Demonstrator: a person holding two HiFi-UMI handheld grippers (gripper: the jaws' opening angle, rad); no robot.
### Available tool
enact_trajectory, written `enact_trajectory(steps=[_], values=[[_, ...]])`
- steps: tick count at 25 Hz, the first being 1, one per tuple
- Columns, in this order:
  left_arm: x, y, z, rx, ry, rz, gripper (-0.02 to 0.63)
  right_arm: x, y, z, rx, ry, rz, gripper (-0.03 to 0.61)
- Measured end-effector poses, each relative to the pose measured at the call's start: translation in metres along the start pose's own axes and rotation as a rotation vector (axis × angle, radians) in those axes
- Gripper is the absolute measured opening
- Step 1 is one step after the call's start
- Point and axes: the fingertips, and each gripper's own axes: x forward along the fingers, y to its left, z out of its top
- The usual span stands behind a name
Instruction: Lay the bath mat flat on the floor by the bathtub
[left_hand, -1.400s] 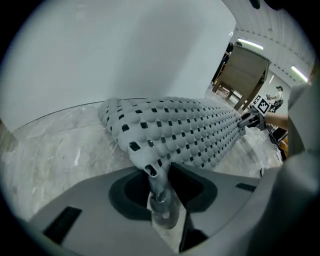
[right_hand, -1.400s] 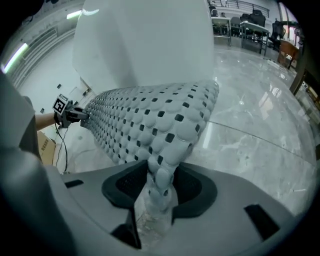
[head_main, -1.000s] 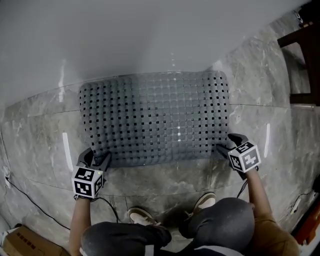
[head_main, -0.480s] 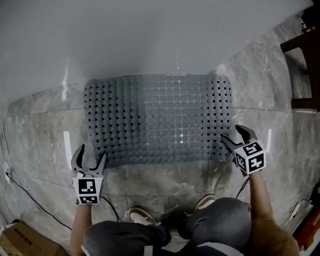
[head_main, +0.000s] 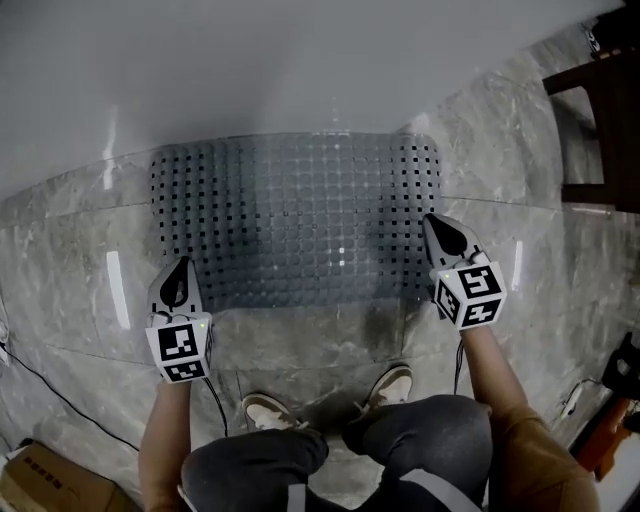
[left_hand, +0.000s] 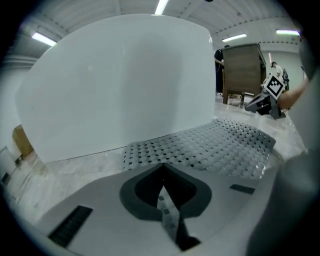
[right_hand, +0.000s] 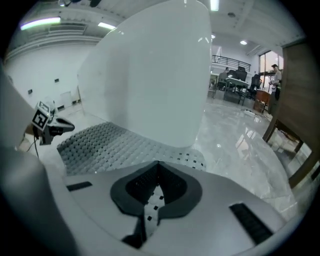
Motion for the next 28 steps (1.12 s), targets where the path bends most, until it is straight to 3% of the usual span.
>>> enact_trajectory(steps=[3, 5, 18, 28], values=[[-0.013, -0.006, 0.023, -0.091, -0.001, 0.020, 0.003, -0.011, 0.001, 0.031, 0.082, -0.024, -0.028, 0.005], [-0.029, -0.010, 0.042, -0.108, -0.012, 0.028, 0.003, -0.024, 0.004, 0.049, 0.101, -0.032, -0.036, 0.005], [-0.159, -0.009, 0.163, -0.131, -0.016, 0.007, 0.003, -0.156, 0.031, 0.154, 0.073, 0.009, -0.007, 0.003], [-0.246, -0.005, 0.272, -0.146, -0.066, 0.008, 0.003, -0.250, 0.025, 0.254, 0.074, -0.033, -0.022, 0.003]])
